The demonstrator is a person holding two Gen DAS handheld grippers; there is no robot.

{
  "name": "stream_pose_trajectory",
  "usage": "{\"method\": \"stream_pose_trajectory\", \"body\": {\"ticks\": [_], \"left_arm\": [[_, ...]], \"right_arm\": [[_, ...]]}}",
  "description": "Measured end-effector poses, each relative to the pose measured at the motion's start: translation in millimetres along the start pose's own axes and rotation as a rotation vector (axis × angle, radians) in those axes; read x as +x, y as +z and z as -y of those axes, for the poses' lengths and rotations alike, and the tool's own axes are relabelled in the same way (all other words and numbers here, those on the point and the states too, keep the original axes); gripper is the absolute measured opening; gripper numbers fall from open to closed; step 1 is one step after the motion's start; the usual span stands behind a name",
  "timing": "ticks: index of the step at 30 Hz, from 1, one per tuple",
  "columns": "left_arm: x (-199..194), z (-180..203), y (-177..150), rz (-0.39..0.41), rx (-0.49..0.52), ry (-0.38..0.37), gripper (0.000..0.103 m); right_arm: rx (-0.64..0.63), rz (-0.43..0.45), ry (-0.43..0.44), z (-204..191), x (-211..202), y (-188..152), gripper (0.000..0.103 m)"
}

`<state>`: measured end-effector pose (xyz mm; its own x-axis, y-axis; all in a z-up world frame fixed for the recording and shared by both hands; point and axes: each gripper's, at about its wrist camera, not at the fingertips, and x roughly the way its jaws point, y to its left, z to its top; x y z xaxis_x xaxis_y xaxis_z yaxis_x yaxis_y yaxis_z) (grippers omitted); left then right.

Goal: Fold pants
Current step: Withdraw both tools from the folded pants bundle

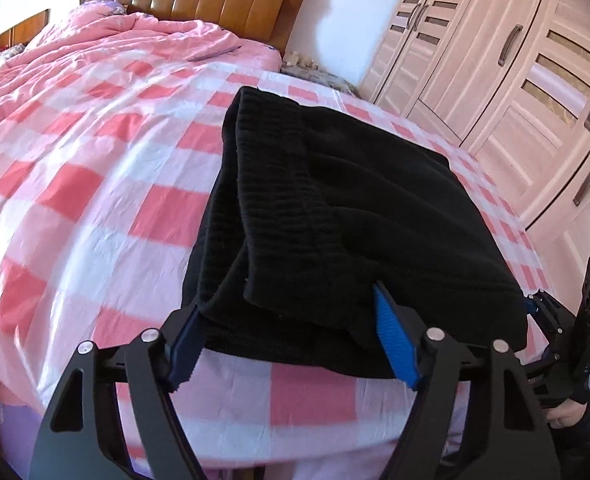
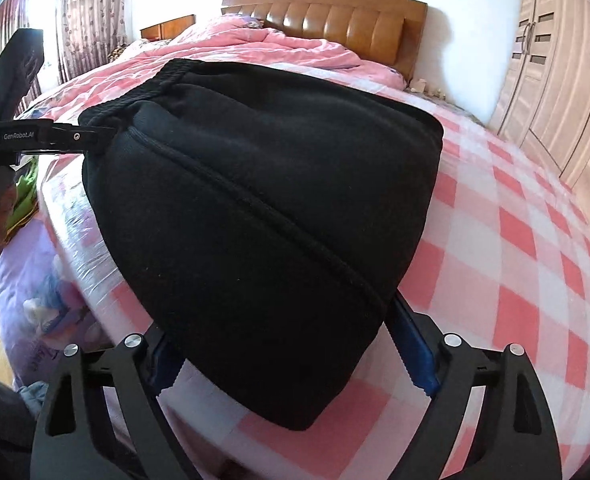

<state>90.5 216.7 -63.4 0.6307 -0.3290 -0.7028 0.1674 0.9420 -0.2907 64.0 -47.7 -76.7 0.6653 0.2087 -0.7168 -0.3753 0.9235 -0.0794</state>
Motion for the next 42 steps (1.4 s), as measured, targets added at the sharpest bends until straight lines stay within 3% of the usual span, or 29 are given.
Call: {"method": "stream_pose_trajectory", "body": {"ticks": [6, 12, 14, 16, 17, 19, 23, 27, 30, 35, 39, 42], "left_arm": [[31.2, 17.5, 32.2, 0.01, 0.021, 0.013, 0.073], [34.5, 17.5, 42.2, 0.044, 0.012, 0.022, 0.078], [19.6, 21.1, 39.4, 0.083, 0.029, 0.059, 0.08], [-7.9, 34.7, 34.1, 0.191, 0.069, 0.141, 0.088], [-18.5, 43.3, 32.2, 0.238, 0.1, 0.148, 0.096], [-28.0, 68.5, 31.5, 0.286, 0.191, 0.144, 0.099], [1.4, 95.5, 36.4, 0.23, 0.295, 0.197, 0.099], [45.6, 82.6, 33.0, 0.111, 0.285, 0.267, 0.102], [44.9, 71.9, 26.7, 0.11, 0.25, 0.232, 0.102], [-12.8, 84.7, 20.6, 0.238, 0.278, 0.333, 0.101], [-73.6, 105.1, 6.0, 0.39, 0.288, 0.448, 0.101], [-107.8, 115.0, -8.0, 0.47, 0.242, 0.418, 0.101]], "right_arm": [[0.019, 0.018, -0.071, 34.2, 20.3, 27.6, 0.082], [0.034, -0.007, -0.047, 42.3, 19.7, 30.9, 0.09], [0.026, 0.013, -0.03, 38.4, 3.9, 26.4, 0.095], [0.049, 0.068, 0.007, 37.1, -16.8, 23.0, 0.095], [0.061, 0.096, 0.023, 37.1, -24.1, 22.9, 0.095], [0.06, 0.14, 0.016, 34.5, -30.5, 27.9, 0.095], [0.111, 0.148, -0.093, 44.1, -13.3, 40.0, 0.095], [0.116, 0.072, -0.083, 55.8, 17.1, 36.0, 0.098], [0.135, 0.059, -0.072, 56.3, 15.6, 30.0, 0.098], [0.134, 0.17, -0.056, 47.7, -40.3, 32.7, 0.098], [0.143, 0.248, -0.114, 30.5, -89.9, 31.0, 0.098], [0.165, 0.248, -0.14, 18.5, -107.7, 26.3, 0.099]]}}
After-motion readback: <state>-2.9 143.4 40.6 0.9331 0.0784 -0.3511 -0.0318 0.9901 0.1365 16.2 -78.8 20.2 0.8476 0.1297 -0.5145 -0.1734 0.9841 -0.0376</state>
